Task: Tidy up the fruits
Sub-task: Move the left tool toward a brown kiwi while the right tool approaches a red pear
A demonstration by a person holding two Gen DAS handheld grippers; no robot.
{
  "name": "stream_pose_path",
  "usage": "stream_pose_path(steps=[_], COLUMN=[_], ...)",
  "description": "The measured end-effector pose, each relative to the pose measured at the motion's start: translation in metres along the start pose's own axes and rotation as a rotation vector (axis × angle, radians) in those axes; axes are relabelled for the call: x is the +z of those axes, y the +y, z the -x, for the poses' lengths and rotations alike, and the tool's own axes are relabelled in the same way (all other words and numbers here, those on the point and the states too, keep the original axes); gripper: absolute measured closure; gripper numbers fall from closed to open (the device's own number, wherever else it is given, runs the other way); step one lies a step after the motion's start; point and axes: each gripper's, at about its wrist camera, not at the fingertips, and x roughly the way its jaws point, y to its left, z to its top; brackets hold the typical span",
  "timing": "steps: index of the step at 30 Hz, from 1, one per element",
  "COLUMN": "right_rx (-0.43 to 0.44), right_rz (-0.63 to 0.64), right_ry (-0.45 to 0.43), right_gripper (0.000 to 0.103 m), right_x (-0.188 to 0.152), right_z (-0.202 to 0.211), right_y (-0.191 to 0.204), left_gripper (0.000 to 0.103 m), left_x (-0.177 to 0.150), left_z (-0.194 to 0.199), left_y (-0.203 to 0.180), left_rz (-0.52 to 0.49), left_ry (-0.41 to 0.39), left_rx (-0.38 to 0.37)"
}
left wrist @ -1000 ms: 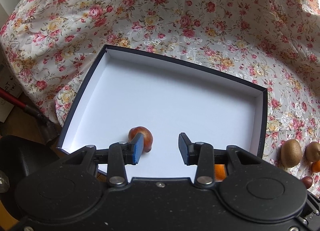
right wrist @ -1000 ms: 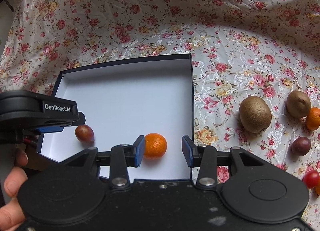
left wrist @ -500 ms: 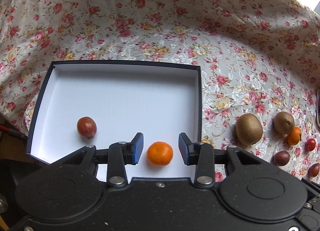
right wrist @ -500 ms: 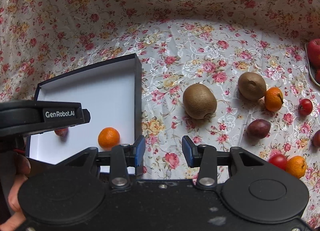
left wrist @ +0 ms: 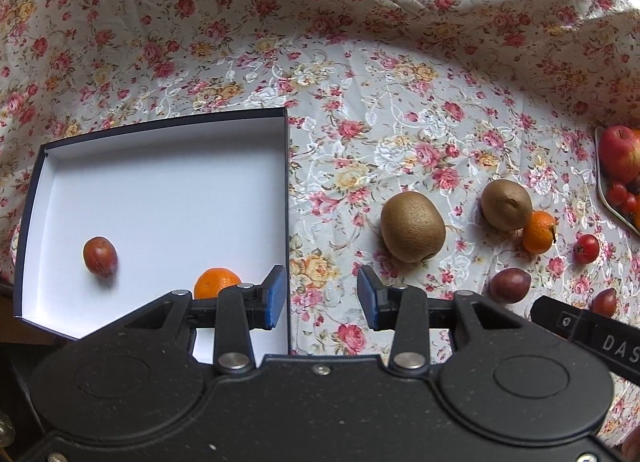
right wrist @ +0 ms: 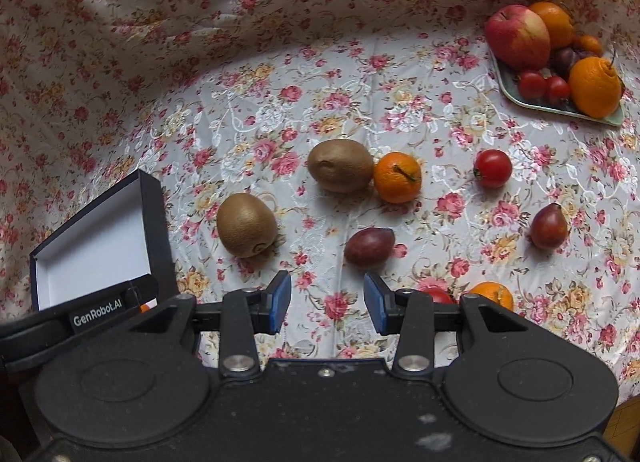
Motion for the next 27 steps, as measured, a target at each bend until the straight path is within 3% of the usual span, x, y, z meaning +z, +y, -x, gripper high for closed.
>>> stream_pose_path(steps=[17,27], right_rx=[-0.083,-0.141], right_rz=[-0.3,-0.424], right_ry=[0.02,-0.015], right_gripper=[0.059,0.059], right_x=[0.018,0.024], right_z=[0.007,0.001], right_y=[-0.112,-0.162], left_gripper=[0.054,0.054], left_x=[-0.002,0.005], left_z=[-0.006,-0.014], left_y=[-0.044,-0.067], left_rz=[-0.034,-0.052], left_ry=[0.025,0.032], left_rx=[-0.039,-0.043])
